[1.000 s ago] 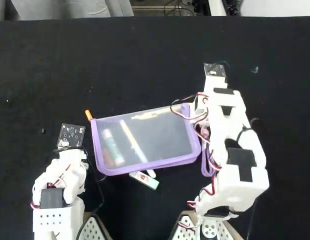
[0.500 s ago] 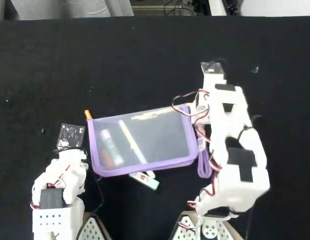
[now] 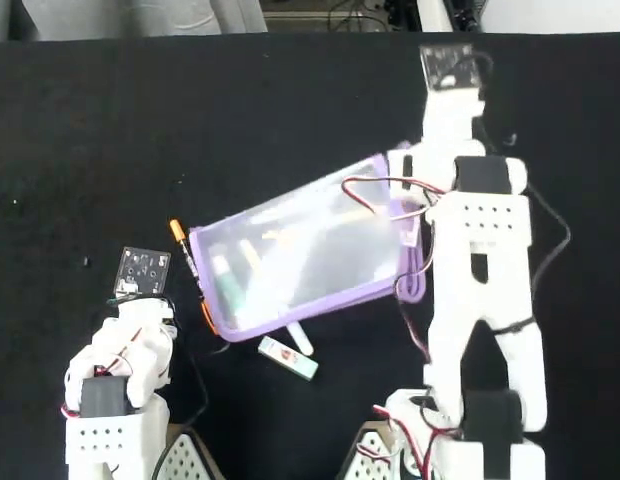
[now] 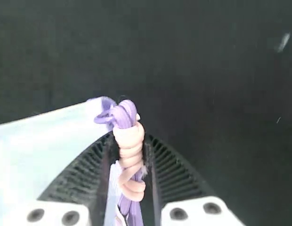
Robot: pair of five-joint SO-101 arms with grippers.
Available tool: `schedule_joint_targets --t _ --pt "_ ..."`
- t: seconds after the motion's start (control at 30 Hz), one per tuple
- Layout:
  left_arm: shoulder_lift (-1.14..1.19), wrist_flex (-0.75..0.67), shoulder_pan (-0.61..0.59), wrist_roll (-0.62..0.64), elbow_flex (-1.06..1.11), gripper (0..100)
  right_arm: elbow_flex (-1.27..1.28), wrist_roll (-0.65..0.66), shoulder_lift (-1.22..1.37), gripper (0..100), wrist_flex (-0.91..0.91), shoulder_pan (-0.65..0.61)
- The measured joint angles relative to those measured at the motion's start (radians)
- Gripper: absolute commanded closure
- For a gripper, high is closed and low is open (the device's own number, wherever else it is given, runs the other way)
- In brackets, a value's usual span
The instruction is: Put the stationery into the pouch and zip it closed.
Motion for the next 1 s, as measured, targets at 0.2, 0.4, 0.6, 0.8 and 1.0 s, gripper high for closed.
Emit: schedule_joint_targets --t 0.2,0.4,0.6,0.8,1.0 --pt "0.000 0.000 0.000 0.000 0.000 97 -0.258 0.008 -0.005 98.8 0.121 -0.054" --pt "0.000 0.000 0.000 0.000 0.000 97 -0.499 0.049 -0.006 98.8 0.126 -0.057" --pt "0.000 0.000 0.000 0.000 0.000 97 -0.726 0.049 0.061 98.8 0.132 -0.055" --pt "0.000 0.000 0.000 0.000 0.000 97 -0.996 0.049 0.252 98.8 0.132 -0.055" --pt "0.000 0.000 0.000 0.000 0.000 97 -1.125 0.049 0.456 98.8 0.178 -0.055"
